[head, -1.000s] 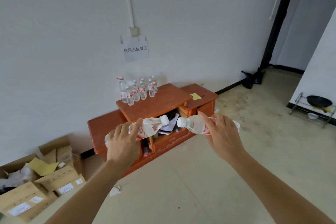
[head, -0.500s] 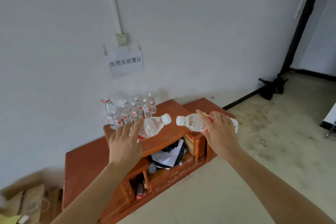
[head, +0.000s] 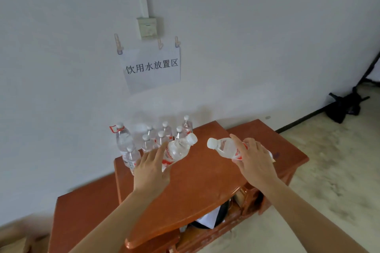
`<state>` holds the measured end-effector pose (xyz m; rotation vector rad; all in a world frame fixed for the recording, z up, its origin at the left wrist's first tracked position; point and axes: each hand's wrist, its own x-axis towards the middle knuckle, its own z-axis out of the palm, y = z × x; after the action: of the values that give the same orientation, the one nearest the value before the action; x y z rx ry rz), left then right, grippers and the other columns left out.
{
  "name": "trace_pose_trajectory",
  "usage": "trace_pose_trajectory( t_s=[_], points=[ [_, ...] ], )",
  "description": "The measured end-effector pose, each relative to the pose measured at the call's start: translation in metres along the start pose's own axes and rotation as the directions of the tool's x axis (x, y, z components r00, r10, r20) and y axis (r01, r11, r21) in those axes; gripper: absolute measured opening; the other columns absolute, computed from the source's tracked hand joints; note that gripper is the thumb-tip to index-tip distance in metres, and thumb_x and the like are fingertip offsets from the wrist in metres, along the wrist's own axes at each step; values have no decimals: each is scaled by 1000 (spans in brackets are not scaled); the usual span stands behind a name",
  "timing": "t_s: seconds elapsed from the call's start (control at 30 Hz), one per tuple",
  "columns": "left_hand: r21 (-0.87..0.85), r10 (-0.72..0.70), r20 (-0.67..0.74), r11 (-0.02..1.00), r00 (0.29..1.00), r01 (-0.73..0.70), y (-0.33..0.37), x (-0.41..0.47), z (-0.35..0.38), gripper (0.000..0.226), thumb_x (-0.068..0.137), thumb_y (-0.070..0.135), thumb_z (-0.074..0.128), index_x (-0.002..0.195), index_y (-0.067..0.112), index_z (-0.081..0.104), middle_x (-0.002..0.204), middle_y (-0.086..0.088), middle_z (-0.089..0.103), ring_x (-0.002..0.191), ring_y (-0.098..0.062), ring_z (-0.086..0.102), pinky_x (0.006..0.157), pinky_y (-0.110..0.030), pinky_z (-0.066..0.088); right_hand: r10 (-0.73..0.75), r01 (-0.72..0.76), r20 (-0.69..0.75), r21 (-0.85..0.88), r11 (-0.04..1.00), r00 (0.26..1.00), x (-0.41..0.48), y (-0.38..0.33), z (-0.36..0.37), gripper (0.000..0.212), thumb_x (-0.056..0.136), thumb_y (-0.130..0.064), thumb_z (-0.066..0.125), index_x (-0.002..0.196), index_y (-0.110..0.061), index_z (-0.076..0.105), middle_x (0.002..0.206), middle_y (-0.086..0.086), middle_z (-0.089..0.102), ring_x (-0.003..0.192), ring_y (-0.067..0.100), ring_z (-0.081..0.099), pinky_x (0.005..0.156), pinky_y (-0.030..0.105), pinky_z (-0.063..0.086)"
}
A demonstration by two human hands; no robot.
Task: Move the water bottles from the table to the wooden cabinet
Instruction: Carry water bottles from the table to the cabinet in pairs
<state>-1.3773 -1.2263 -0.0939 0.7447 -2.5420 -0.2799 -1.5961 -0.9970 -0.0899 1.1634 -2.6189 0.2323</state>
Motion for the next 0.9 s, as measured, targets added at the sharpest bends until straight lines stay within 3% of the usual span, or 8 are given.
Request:
trace_pose_trajectory(
  t_s=[0.2,0.27,0.37,0.5,0.6,0.7,0.9],
  points=[
    [-89,-69,58,993,996,74,-26,98,56,76,83,46,75,145,32,34,128,-3,65,126,-32,53,99,-54,48,25,-27,38,52,998,999,91,15,51,85,84,-45,79,151,-32,28,126,6,57,111,22,61,89,37,58],
    [-144,-121,89,981,989,133,-23,115,77,73,86,51,72,144,30,33,127,-5,64,124,-33,53,93,-54,51,49,-55,59,95,994,997,113,25,71,84,84,-45,79,149,-32,28,125,6,57,110,21,61,87,37,59],
    [-221,-224,145,942,964,253,-13,140,117,78,86,62,65,147,32,27,137,-6,58,121,-32,57,91,-53,54,75,-94,100,199,976,992,152,45,111,82,84,-46,78,149,-31,31,127,5,56,110,21,61,86,36,59],
    [-208,-347,214,897,913,390,2,174,175,84,86,61,66,153,28,26,144,-1,53,128,-27,55,95,-44,52,67,-125,163,374,919,984,210,78,168,79,85,-44,78,149,-28,35,132,3,55,114,19,60,86,35,57],
    [-223,-501,237,806,832,549,18,195,221,73,85,49,73,144,24,38,130,1,62,118,-25,60,88,-39,54,-16,-95,226,472,877,974,250,106,213,77,85,-49,75,147,-26,36,131,-2,56,111,14,62,82,33,60],
    [-246,-680,255,642,687,726,36,210,270,67,81,47,78,133,24,43,114,4,65,104,-23,64,84,-43,55,-139,-54,294,561,826,946,286,131,258,74,85,-52,74,144,-26,36,131,-7,57,108,11,64,78,31,62],
    [-361,-866,222,353,448,863,57,239,354,58,78,41,83,118,32,42,102,7,66,90,-16,66,79,-44,57,-262,-41,309,714,699,914,344,143,339,76,83,-43,79,142,-22,36,133,-4,58,110,13,64,82,28,61]
  ],
)
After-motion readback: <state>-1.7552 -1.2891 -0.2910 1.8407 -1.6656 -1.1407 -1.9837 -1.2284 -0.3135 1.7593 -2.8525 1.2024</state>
